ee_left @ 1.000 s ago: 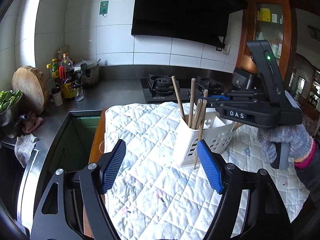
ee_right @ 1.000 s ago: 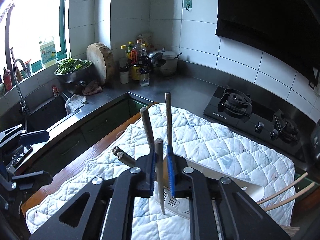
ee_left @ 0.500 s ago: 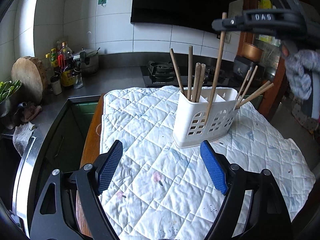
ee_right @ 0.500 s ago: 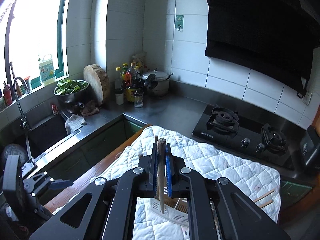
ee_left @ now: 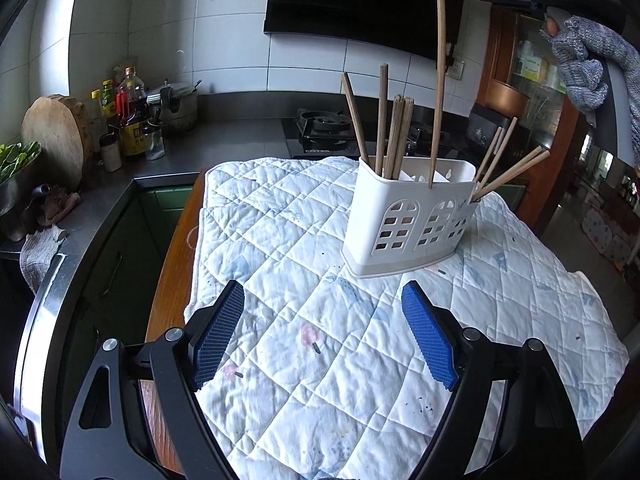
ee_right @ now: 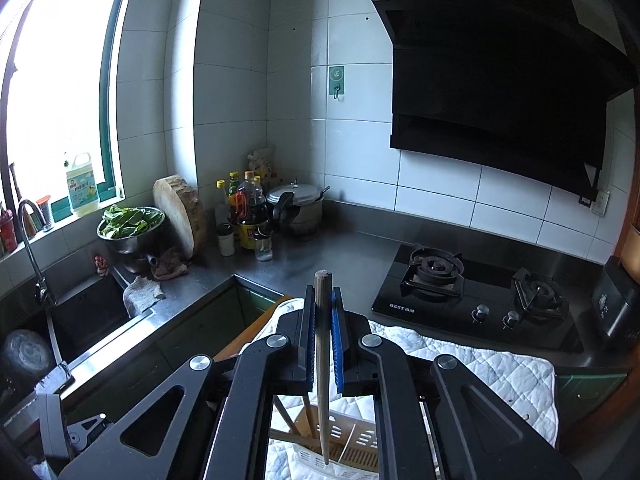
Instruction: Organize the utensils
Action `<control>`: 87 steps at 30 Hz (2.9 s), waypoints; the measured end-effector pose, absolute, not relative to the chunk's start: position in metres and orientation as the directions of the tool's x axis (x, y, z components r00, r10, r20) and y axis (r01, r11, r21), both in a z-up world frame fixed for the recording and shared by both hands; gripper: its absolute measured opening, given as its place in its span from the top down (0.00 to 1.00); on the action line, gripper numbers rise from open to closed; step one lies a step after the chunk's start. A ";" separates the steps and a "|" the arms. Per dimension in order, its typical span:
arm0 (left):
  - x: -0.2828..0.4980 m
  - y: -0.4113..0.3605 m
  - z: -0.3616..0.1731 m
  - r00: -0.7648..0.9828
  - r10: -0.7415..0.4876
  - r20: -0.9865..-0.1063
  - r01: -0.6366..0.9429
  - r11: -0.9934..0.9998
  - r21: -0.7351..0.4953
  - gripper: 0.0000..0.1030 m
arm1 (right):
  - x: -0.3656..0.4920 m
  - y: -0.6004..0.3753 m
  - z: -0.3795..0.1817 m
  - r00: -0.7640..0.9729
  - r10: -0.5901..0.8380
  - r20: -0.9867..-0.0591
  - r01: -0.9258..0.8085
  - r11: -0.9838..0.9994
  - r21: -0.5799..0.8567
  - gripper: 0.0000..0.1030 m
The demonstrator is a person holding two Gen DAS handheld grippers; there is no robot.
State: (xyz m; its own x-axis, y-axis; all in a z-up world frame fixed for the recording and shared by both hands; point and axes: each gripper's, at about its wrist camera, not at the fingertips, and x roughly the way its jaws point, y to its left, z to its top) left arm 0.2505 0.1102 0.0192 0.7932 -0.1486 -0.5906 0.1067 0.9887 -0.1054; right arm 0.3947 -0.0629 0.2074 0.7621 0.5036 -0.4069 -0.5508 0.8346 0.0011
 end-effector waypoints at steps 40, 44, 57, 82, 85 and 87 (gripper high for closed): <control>0.213 0.099 0.021 0.833 -0.074 -0.548 0.020 0.994 -0.104 0.18 | 0.335 -0.100 0.135 0.763 0.457 -0.456 -0.517 0.856 -0.006 0.30; 0.203 0.092 0.020 0.828 -0.063 -0.556 0.022 0.997 -0.080 0.18 | 0.298 -0.118 0.119 0.786 0.418 -0.456 -0.485 0.874 -0.036 0.17; 0.162 0.063 0.011 0.821 -0.028 -0.571 0.022 1.000 -0.017 0.18 | 0.209 -0.167 0.055 0.824 0.271 -0.497 -0.357 0.930 -0.084 0.07; 0.132 0.047 -0.012 0.793 -0.050 -0.607 -0.019 0.994 -0.107 0.18 | 0.151 -0.213 0.003 0.796 0.210 -0.568 -0.236 0.971 0.029 0.07; 0.131 0.047 -0.015 0.790 -0.060 -0.610 -0.014 0.993 -0.116 0.18 | 0.150 -0.215 0.002 0.796 0.207 -0.568 -0.232 0.972 0.030 0.07; 0.131 0.047 -0.017 0.786 -0.061 -0.615 -0.015 0.993 -0.117 0.18 | 0.150 -0.215 0.002 0.796 0.206 -0.569 -0.232 0.972 0.029 0.07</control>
State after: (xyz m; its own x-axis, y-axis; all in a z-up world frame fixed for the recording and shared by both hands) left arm 0.1309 0.0469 -0.0167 0.7860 -0.0607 -0.6153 -0.0146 0.9931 -0.1166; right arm 0.1499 -0.2153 0.0019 0.7959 0.2063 -0.5692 -0.2315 0.9724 0.0286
